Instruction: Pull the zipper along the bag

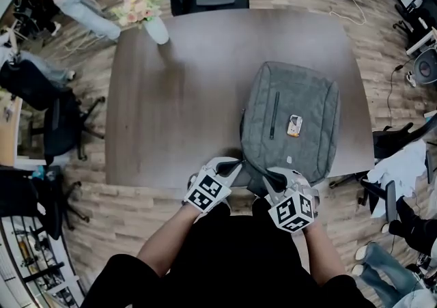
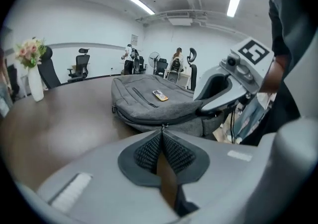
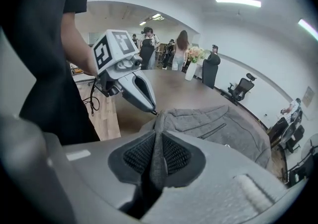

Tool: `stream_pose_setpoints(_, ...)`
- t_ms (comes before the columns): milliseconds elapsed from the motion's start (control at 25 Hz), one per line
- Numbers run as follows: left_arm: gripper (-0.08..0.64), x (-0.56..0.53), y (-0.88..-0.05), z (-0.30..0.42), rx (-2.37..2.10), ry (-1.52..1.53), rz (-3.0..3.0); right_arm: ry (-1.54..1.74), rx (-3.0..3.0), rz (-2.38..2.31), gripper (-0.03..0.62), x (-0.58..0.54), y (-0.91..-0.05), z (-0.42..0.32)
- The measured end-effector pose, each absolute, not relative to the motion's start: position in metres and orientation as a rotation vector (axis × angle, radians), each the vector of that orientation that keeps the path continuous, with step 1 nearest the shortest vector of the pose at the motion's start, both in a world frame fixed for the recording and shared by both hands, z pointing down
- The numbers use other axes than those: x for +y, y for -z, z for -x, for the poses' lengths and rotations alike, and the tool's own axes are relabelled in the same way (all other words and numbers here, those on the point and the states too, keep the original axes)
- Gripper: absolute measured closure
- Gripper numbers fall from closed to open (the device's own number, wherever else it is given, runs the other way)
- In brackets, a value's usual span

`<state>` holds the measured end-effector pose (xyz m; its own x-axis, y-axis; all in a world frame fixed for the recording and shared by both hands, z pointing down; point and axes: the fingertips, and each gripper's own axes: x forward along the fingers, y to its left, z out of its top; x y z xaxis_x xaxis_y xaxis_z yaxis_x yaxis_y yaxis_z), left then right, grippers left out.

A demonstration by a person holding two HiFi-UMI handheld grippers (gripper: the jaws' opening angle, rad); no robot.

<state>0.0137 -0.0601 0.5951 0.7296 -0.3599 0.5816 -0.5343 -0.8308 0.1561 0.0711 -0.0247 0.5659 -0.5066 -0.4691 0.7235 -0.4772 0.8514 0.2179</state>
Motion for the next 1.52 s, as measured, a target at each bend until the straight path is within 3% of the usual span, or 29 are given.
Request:
stream_pose_setpoints(440, 0.526, -0.112, -0.58, -0.002, -0.689, -0.64, -2.554, 0.135, -2.21, -0.712, 0.549, -0.028, -0.528, -0.09)
stream_pose_setpoints(1000, 0.517, -0.221, -0.626, -0.009, -0.921, -0.887, -2.548, 0.149, -2.194, -0.606, 0.549, -0.014, -0.553, -0.084)
stream_pose_setpoints(1440, 0.528, -0.236, -0.636, -0.016, -0.958, -0.878, -2.537, 0.132, -2.172, -0.764, 0.546, -0.049, -0.577, -0.084)
stream_pose_setpoints(1520, 0.475, -0.234, -0.637, -0.012, -0.971, -0.899, -2.565, 0.138, -2.161, -0.81, 0.543, -0.065, -0.578, -0.083)
